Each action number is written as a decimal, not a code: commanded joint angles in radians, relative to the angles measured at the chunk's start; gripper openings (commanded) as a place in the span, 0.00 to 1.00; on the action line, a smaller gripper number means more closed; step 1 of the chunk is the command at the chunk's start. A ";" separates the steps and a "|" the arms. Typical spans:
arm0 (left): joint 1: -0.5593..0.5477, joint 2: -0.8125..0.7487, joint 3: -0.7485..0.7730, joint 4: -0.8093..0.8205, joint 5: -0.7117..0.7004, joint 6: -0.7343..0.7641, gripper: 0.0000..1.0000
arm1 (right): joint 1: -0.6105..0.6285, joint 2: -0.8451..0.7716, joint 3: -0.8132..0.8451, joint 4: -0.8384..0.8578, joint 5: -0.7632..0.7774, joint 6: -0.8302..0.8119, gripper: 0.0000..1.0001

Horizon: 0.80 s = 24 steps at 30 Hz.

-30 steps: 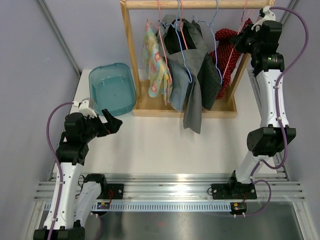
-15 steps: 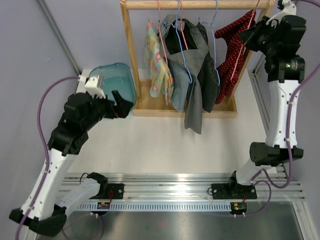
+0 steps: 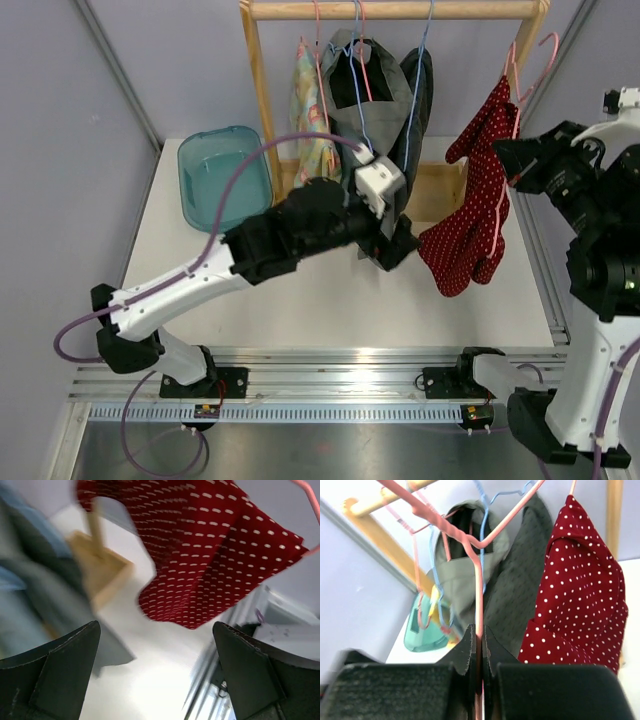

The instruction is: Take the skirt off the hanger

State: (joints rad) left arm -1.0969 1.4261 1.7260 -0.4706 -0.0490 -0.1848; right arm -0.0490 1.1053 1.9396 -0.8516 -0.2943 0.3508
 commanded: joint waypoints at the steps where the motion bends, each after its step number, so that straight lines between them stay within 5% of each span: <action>1: -0.102 0.048 -0.055 0.185 0.034 0.056 0.99 | -0.003 -0.093 -0.050 0.045 -0.091 0.063 0.00; 12: -0.169 0.183 -0.068 0.363 0.144 0.013 0.98 | -0.003 -0.236 -0.133 0.017 -0.236 0.203 0.00; 15: -0.169 0.198 -0.063 0.368 0.143 0.004 0.56 | -0.003 -0.239 -0.133 0.020 -0.244 0.211 0.00; 16: -0.169 0.200 -0.060 0.348 0.143 0.001 0.19 | -0.003 -0.240 -0.133 0.020 -0.241 0.209 0.00; 17: -0.172 0.194 -0.060 0.337 0.135 -0.002 0.03 | -0.002 -0.239 -0.128 0.020 -0.232 0.208 0.00; 24: -0.234 0.012 -0.294 0.251 -0.050 -0.030 0.00 | -0.002 -0.193 -0.044 -0.049 -0.135 0.151 0.00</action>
State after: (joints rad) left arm -1.2964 1.5528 1.5261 -0.1780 0.0128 -0.1902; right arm -0.0486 0.8879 1.8263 -0.9443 -0.4797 0.5274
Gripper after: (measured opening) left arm 0.025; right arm 0.034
